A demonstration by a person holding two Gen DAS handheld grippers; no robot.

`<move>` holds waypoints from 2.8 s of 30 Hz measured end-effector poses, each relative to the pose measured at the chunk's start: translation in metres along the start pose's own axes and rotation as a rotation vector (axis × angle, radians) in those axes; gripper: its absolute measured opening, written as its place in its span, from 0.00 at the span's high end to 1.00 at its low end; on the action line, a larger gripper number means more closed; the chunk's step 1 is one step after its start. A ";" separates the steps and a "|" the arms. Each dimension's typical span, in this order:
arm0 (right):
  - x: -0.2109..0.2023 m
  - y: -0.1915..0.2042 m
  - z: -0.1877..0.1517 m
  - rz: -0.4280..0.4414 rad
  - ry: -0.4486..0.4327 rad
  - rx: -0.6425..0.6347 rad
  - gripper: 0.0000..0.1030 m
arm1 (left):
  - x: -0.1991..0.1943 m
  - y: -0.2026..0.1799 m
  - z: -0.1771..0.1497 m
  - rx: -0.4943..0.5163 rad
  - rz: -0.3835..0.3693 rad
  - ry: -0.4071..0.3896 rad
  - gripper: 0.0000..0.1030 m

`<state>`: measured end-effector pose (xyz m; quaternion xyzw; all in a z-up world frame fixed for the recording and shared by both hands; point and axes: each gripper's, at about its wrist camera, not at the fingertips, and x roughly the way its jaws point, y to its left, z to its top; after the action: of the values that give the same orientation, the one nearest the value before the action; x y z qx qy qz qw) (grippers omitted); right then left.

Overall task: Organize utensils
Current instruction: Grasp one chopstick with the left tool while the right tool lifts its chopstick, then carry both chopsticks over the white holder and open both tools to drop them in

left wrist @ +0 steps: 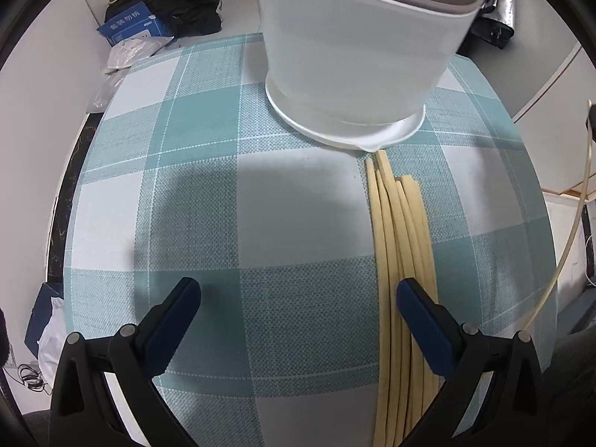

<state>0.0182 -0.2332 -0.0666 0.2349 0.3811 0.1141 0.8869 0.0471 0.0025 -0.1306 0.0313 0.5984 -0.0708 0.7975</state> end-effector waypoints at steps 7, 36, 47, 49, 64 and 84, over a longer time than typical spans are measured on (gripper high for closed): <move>-0.001 -0.001 -0.001 0.000 0.000 0.002 0.97 | 0.008 0.014 0.012 -0.046 -0.004 0.011 0.01; -0.003 -0.002 -0.001 -0.013 -0.011 0.000 0.97 | 0.009 -0.013 0.014 0.066 0.036 -0.044 0.01; -0.003 0.000 -0.001 -0.005 -0.011 -0.002 0.97 | 0.007 -0.023 0.034 0.073 -0.030 -0.058 0.47; -0.003 0.000 -0.001 -0.003 -0.012 -0.003 0.97 | 0.005 -0.027 0.035 0.075 -0.031 -0.067 0.57; -0.004 0.018 -0.006 0.005 -0.028 -0.071 0.97 | -0.027 -0.012 0.017 0.005 -0.103 -0.206 0.99; -0.041 0.098 -0.034 0.006 -0.230 -0.357 0.97 | -0.135 -0.001 0.002 0.000 -0.236 -0.551 0.99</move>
<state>-0.0368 -0.1532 -0.0127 0.0868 0.2503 0.1549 0.9517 0.0115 0.0111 -0.0006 -0.0587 0.3589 -0.1689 0.9161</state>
